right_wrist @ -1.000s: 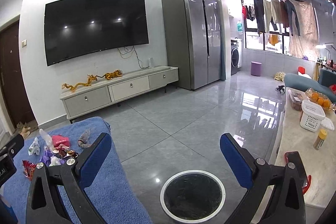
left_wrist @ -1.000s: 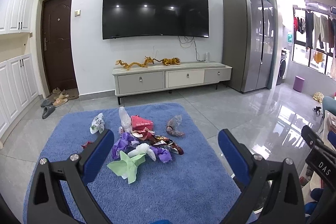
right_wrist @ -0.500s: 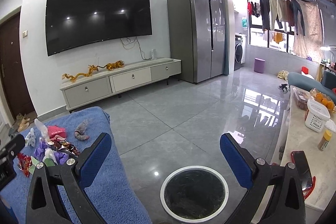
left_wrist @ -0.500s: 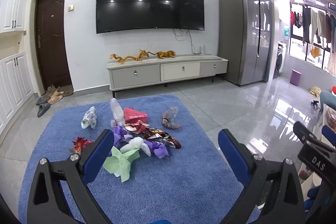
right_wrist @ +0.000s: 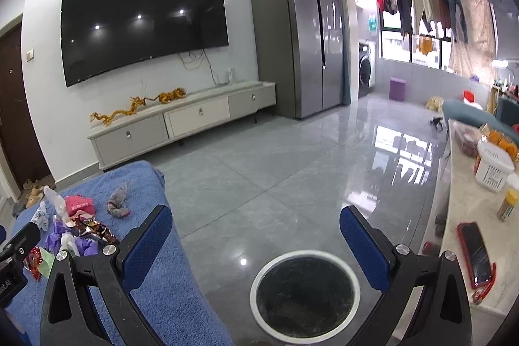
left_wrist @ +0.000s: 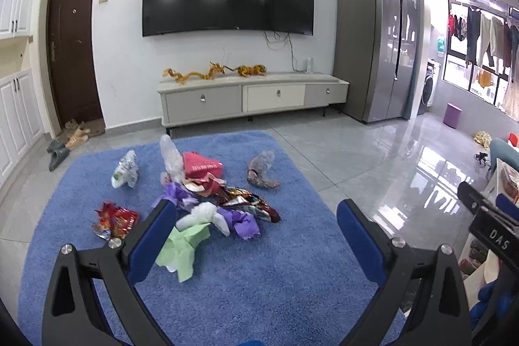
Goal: Collect trash
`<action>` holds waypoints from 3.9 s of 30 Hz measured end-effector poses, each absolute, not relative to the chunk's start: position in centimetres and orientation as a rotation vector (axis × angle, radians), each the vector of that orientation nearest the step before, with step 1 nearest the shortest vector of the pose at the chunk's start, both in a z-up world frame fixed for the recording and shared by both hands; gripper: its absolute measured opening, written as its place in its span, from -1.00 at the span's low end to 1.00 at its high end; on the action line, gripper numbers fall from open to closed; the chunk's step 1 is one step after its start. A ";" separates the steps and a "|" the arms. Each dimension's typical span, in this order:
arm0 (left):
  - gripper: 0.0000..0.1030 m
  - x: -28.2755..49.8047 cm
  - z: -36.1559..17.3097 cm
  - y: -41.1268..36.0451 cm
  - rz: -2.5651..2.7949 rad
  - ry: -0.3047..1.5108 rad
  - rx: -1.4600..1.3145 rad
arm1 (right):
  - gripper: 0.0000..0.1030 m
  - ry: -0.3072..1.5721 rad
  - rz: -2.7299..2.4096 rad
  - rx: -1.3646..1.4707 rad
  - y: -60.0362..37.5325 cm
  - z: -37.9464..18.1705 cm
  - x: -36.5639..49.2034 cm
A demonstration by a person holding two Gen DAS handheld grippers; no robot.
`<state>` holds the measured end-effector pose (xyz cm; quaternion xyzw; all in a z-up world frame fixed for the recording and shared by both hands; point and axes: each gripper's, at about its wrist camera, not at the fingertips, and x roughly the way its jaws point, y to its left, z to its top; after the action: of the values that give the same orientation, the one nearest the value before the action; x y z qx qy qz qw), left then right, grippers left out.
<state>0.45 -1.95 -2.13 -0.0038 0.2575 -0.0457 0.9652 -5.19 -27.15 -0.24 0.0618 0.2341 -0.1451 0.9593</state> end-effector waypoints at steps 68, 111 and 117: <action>0.89 1.2 -7.0 -6.8 -0.305 0.625 0.163 | 1.00 0.586 -0.234 0.093 -26.9 -3.1 -1.9; 0.88 0.6 -6.1 -4.8 -0.280 0.590 0.144 | 1.00 0.551 -0.199 0.046 -24.3 -1.8 -2.3; 0.88 0.6 -6.3 -4.9 -0.281 0.591 0.149 | 1.00 0.552 -0.199 0.050 -24.6 -1.9 -2.4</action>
<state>0.61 -4.94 -6.28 0.0730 0.2901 -0.1377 0.9442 -2.38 -24.64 -1.88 0.0249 0.2722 -0.0981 0.9569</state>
